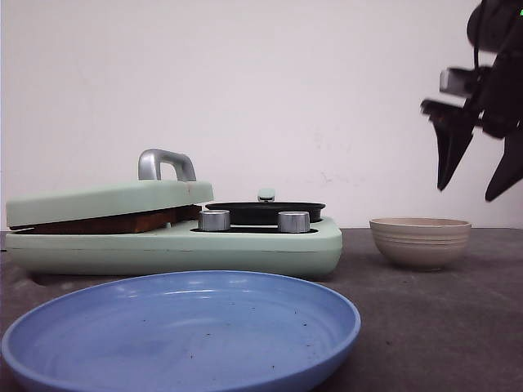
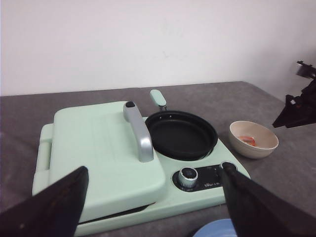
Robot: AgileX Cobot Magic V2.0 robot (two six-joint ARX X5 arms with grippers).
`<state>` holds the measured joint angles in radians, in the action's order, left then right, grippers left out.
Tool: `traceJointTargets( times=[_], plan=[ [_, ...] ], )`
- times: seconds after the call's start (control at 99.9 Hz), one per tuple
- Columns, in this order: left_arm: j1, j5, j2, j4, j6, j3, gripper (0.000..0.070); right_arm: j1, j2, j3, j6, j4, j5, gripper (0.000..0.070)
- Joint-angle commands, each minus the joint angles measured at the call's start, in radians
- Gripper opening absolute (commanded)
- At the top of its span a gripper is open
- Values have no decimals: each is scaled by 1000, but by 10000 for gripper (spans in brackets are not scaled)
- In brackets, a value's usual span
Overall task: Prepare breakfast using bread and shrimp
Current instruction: 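Lower the right gripper to the cream shrimp bowl rim and grasp it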
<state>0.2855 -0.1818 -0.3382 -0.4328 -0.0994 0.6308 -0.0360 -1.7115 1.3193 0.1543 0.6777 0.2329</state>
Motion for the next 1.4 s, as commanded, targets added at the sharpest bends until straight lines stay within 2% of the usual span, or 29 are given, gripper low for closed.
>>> traceJointTargets(
  times=[0.0,0.12,0.35,0.671,0.851,1.241,1.391],
  plan=[
    [3,2,0,1,-14,3,474,3,-47,23,-5,-18,2,397],
    [3,2,0,-1,-15,3,474,9,-93,23,-6,-37,0,395],
    [3,27,-1,-2,-14,3,475,21,-148,24,-5,-76,-2,341],
    [3,28,-1,-2,-14,3,475,26,-196,24,-5,-116,2,320],
    [3,29,-1,-2,-14,3,475,26,-200,24,-5,-127,3,218],
    [3,28,-1,-1,-14,3,474,25,-224,24,-3,-139,18,216],
    [3,29,-1,-1,-14,3,475,26,-224,24,15,-146,32,171]
  ],
)
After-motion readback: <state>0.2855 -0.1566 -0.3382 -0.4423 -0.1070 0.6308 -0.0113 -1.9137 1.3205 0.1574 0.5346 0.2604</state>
